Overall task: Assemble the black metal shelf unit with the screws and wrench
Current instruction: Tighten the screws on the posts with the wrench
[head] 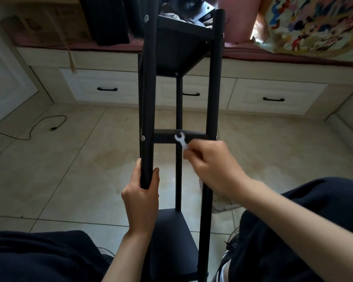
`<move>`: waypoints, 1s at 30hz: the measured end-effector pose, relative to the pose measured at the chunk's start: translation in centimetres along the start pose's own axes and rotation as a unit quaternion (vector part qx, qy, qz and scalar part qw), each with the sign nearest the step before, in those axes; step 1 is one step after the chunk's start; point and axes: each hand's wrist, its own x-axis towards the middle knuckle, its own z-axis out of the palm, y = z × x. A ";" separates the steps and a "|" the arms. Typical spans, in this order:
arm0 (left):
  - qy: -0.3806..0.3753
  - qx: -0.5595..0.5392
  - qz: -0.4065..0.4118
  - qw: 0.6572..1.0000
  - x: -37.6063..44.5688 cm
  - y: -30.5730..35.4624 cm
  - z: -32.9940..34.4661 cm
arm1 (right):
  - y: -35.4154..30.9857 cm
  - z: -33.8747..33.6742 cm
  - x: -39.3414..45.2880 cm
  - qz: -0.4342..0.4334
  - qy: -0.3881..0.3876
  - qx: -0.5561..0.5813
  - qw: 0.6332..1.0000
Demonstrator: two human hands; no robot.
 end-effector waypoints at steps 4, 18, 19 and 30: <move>0.001 0.002 0.015 1.000 -0.1 0.3 -0.2 | 0.9 -3.8 2.2 0.018 0.024 -0.013 0.999; 0.004 0.005 0.041 0.999 0.1 -0.3 -0.1 | 1.6 -6.5 7.3 0.124 0.073 0.345 0.928; 0.003 0.005 0.041 0.999 0.4 -0.4 -0.1 | 1.6 -6.3 7.4 0.121 0.084 0.369 0.918; 0.011 -0.024 -0.008 1.000 3.9 -2.9 1.4 | 0.7 -5.3 8.3 0.103 0.118 0.417 0.895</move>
